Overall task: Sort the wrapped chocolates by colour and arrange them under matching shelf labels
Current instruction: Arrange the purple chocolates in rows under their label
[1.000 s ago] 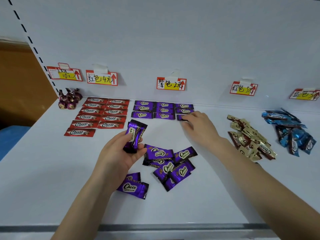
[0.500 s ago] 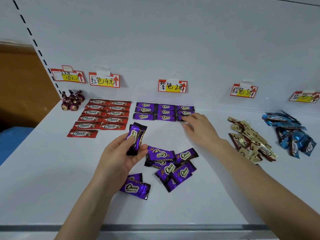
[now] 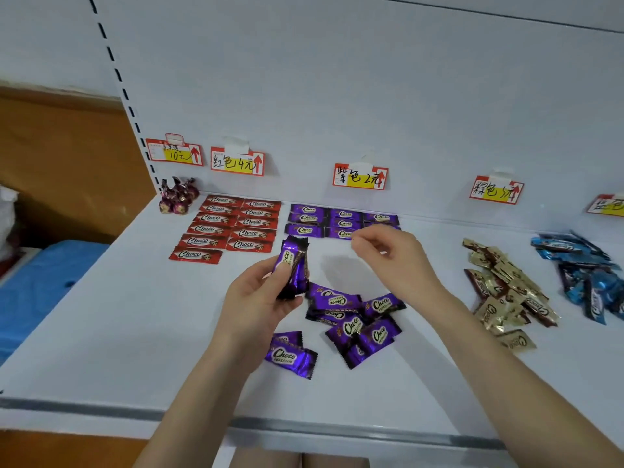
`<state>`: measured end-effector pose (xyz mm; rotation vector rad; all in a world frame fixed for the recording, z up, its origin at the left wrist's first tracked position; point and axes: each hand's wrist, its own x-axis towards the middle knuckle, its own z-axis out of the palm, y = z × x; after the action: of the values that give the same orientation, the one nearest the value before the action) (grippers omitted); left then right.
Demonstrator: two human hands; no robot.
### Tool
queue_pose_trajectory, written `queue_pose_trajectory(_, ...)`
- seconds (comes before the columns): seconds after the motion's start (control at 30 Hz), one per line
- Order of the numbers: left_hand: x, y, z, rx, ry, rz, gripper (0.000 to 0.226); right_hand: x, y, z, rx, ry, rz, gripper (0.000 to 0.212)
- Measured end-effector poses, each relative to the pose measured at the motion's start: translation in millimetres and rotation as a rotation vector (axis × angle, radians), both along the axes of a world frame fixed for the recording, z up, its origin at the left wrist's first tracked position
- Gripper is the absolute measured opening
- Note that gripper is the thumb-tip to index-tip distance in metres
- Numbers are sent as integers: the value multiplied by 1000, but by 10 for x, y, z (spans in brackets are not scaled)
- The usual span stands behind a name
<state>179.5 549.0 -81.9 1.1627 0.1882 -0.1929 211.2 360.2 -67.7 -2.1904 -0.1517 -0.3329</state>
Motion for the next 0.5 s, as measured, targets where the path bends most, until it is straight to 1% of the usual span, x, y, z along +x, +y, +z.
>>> queue_pose_trajectory(0.07,-37,-16,22,-18,-36,-10,16,-192,249,59,58,51,105,17)
queue_pose_trajectory(0.13,-71,-13,41,-43,-74,-24,16,-327,444,57,84,74,151,15)
queue_pose_trajectory(0.23,-121,18,66,-63,-97,-21,16,-407,570,37,161,76,146,7)
queue_pose_trajectory(0.37,-159,62,89,-121,-62,39,20,-410,568,54,309,110,100,9)
queue_pose_trajectory(0.43,-148,94,93,-142,-41,89,24,-409,551,60,307,119,59,12)
queue_pose_trajectory(0.5,-132,119,93,-149,-40,112,27,-422,537,69,293,133,90,17)
